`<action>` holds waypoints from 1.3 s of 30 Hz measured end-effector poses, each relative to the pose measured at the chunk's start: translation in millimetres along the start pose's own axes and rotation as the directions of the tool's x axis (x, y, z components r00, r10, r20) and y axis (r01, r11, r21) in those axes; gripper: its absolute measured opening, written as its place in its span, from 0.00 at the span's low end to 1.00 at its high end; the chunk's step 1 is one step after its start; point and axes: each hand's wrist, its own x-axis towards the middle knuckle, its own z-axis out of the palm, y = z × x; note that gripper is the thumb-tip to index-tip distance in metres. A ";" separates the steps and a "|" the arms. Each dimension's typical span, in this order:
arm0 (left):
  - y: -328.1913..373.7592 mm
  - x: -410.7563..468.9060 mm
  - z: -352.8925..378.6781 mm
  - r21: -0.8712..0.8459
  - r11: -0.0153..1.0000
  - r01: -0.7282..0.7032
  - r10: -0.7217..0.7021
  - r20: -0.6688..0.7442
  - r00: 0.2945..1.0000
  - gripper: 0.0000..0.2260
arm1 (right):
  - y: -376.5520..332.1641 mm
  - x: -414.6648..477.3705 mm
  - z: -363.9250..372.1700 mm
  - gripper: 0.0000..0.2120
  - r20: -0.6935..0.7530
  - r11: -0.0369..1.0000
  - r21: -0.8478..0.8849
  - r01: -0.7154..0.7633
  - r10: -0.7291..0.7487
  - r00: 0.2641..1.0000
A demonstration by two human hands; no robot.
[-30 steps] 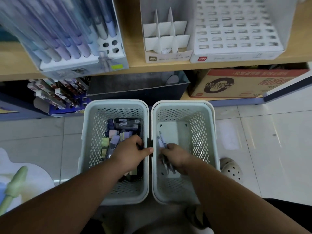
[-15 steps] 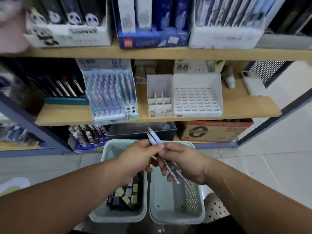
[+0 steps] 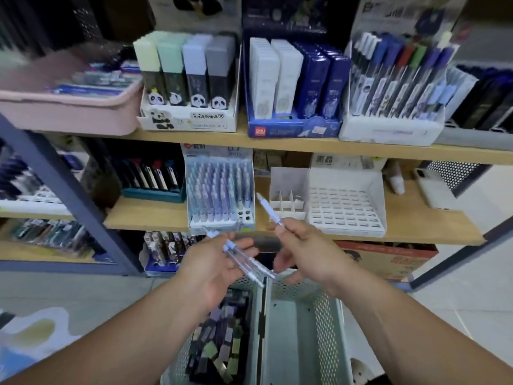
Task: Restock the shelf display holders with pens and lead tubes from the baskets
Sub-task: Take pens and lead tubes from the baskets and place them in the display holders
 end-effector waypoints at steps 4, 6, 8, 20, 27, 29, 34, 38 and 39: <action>18.8 22.3 -0.3 -0.078 0.996 0.048 -0.045 0.041 0.998 0.12 | -5.0 29.7 -5.2 0.12 -0.144 0.987 -0.158 0.012 -0.035 0.989; 26.4 30.2 -2.6 -0.098 0.994 0.054 -0.044 0.100 0.994 0.12 | -9.0 42.4 -9.4 0.10 -0.175 0.988 -0.154 0.005 -0.032 0.984; 30.3 37.1 -8.3 -0.091 0.995 0.037 -0.025 0.130 0.991 0.12 | -14.0 52.9 -15.0 0.08 -0.194 0.975 -0.222 0.009 -0.053 0.979; 27.9 66.7 -45.2 0.046 0.999 0.003 -0.007 0.079 0.997 0.13 | -25.5 94.4 -25.9 0.03 -0.322 0.989 -0.073 0.131 -0.147 0.935; 27.6 63.2 -42.7 0.031 0.999 -0.013 0.011 0.060 0.998 0.12 | -21.6 104.6 -9.9 0.06 -0.297 0.957 -0.184 0.226 -0.273 0.915; 27.4 62.5 -41.0 0.009 1.000 -0.016 0.015 0.053 0.998 0.11 | -19.3 106.8 -4.5 0.06 -0.277 0.890 -0.375 0.258 -0.373 0.885; 27.9 60.3 -38.0 0.001 1.000 -0.026 0.025 0.045 0.999 0.10 | -15.8 112.3 8.8 0.04 -0.204 0.758 -0.596 0.265 -0.463 0.863; 29.5 59.9 -34.6 0.004 0.999 -0.036 0.036 0.030 0.999 0.10 | -15.2 118.1 16.9 0.05 -0.179 0.708 -0.649 0.279 -0.498 0.848; 29.4 59.9 -33.7 0.010 0.999 -0.041 0.041 0.021 0.999 0.10 | -15.2 119.0 18.7 0.05 -0.185 0.717 -0.635 0.287 -0.502 0.845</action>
